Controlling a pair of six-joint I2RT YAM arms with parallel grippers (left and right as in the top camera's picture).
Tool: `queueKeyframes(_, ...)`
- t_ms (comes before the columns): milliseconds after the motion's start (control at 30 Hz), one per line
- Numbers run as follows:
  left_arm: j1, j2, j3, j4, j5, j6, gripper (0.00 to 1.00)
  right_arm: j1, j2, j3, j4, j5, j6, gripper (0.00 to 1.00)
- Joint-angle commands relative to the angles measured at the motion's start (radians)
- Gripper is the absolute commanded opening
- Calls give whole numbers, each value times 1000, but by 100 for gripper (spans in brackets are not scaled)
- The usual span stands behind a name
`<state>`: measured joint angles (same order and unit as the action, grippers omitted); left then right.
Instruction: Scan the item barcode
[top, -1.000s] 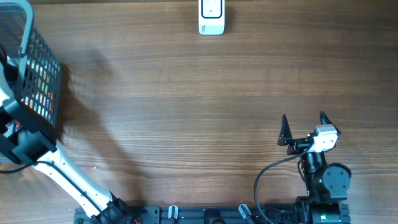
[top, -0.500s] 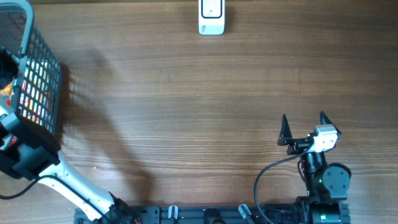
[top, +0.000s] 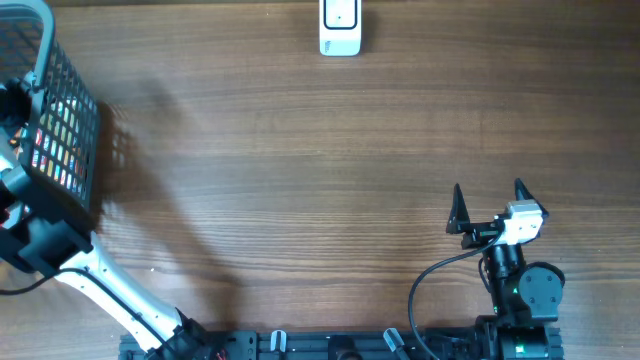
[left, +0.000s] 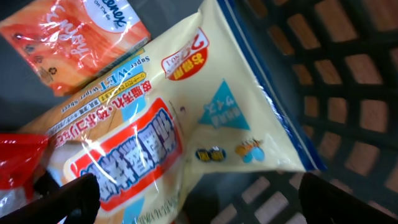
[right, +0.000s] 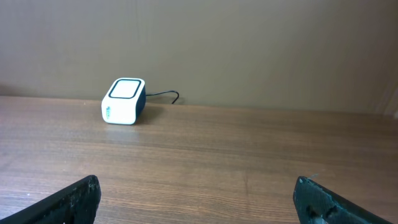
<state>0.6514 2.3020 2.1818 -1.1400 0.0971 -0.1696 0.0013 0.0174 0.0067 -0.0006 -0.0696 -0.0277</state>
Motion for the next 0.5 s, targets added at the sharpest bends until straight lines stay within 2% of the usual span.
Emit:
queueKeyframes(0, -2, 39, -5, 11, -49, 5, 100, 4, -7, -2, 2, 14, 8, 100)
queueKeyframes(100, -2, 63, -5, 8, -92, 5, 92, 4, -7, -2, 2, 14, 8, 100)
queueKeyframes(233, -3, 94, -6, 4, -87, 5, 88, 4, -7, -2, 2, 14, 8, 100)
queueKeyframes(333, -4, 127, -6, 0, -42, 5, 90, 4, -7, -2, 2, 14, 8, 100)
queueKeyframes(400, -4, 147, -6, 4, 26, 6, 99, 4, -7, -2, 2, 14, 8, 100)
queueKeyframes(467, -5, 164, -6, 11, 87, 6, 100, 4, -7, -2, 2, 14, 8, 100)
